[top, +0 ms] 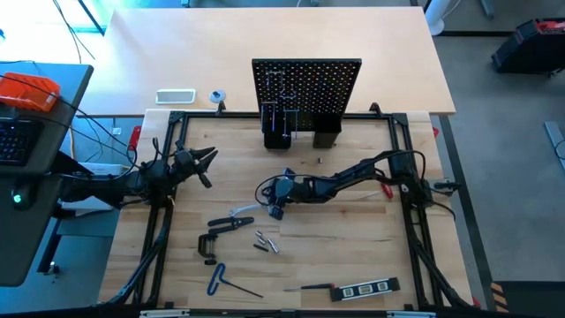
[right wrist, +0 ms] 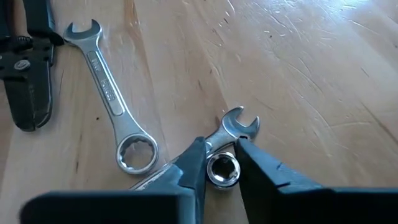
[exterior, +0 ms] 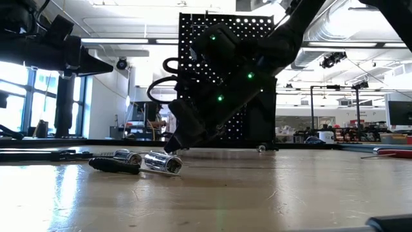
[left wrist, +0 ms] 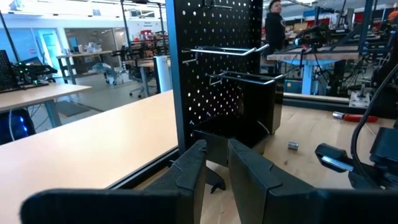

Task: Hang tools onto peg board
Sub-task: Put the socket into the left bin on the pegboard

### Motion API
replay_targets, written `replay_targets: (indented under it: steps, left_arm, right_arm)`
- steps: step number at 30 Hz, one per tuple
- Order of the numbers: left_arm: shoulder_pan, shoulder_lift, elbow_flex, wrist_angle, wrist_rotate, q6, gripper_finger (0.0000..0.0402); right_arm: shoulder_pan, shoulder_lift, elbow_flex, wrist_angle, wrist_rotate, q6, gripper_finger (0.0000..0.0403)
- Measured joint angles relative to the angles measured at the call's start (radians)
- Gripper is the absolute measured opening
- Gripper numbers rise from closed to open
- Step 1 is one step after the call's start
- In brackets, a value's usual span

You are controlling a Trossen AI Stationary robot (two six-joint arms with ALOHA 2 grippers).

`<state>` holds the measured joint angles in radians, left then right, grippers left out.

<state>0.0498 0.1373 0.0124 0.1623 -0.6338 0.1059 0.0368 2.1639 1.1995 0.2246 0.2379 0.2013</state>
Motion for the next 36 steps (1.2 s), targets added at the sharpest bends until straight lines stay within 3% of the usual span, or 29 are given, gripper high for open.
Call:
replay_targets:
  steps: [11,20,28,36]
  left_arm:
    - [0.0,0.0,0.0,-0.008,0.0,0.0,0.006]
    - [0.0,0.0,0.0,-0.008,0.0,0.0,0.006]
    - [0.0,0.0,0.0,-0.008,0.002,0.0,0.006]
    - [0.0,0.0,0.0,-0.008,0.002,-0.024,0.006]
  right_arm:
    - [0.005,-0.027,-0.002,-0.042,0.015,-0.044,0.0054]
    - [-0.004,-0.163,-0.004,-0.092,0.218,-0.221,0.0053]
    - [-0.064,-0.219,-0.003,0.003,0.364,-0.392,0.0053]
    - [-0.164,-0.221,-0.003,0.136,0.37,-0.469,0.0053]
